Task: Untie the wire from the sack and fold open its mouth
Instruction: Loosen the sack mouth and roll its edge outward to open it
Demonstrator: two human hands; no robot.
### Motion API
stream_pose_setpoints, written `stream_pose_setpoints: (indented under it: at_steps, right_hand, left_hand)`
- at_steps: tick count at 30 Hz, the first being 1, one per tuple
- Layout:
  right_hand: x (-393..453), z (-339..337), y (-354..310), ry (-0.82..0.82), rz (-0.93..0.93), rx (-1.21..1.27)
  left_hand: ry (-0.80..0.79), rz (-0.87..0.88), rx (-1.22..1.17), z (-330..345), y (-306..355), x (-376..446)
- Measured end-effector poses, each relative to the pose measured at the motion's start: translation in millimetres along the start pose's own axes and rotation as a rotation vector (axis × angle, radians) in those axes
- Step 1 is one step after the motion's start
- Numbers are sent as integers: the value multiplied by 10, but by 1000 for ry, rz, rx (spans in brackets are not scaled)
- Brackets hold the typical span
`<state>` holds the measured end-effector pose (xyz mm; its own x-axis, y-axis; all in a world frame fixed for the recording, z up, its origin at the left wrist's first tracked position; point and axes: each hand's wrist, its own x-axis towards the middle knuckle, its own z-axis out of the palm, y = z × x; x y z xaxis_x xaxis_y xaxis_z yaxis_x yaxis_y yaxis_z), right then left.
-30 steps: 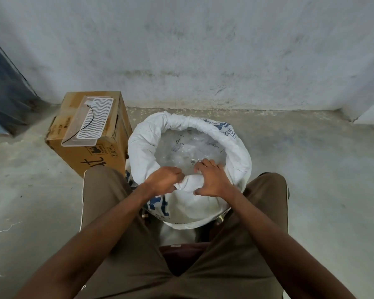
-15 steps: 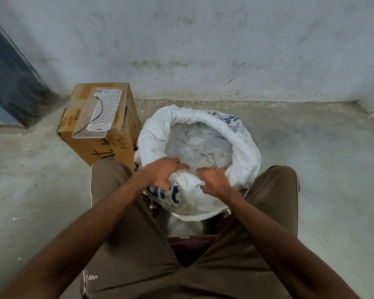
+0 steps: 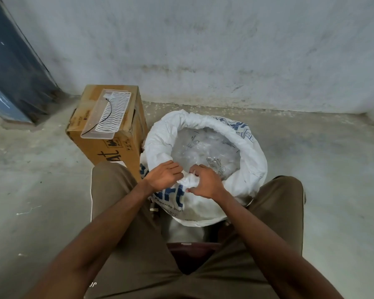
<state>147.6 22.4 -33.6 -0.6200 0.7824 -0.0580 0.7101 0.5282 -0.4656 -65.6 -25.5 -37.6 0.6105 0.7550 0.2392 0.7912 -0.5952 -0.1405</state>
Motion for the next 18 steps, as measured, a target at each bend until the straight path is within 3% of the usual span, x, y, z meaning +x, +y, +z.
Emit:
stream_pose_setpoints:
  at_steps: [2,4,8,11,13,16,18]
  right_hand:
    - [56,58,-65,34,65,34]
    - [62,138,-112,74,97,17]
    - [-40,254,-198,132,62,-74]
    - [-65,298,-228,169,16,-128]
    - [-69,340,-233,170,8,-168]
    - [-69,366,-237,121,3,-205]
    - [-58,345,-235,98,-15,-185]
  left_hand:
    - [67,-125,-144,-31,6,-68]
    - [157,-374,-401,-123,87,-157]
    - [470,-1162,-657,-362,318,-202]
    - [496,-1624,-1073,-337,279,-212]
    - [496,-1728,-1320,-269,203,-229]
    - [451,-1791,-1372,-147,92,-238]
    - [522,-1813,-1483,-47,27,-228]
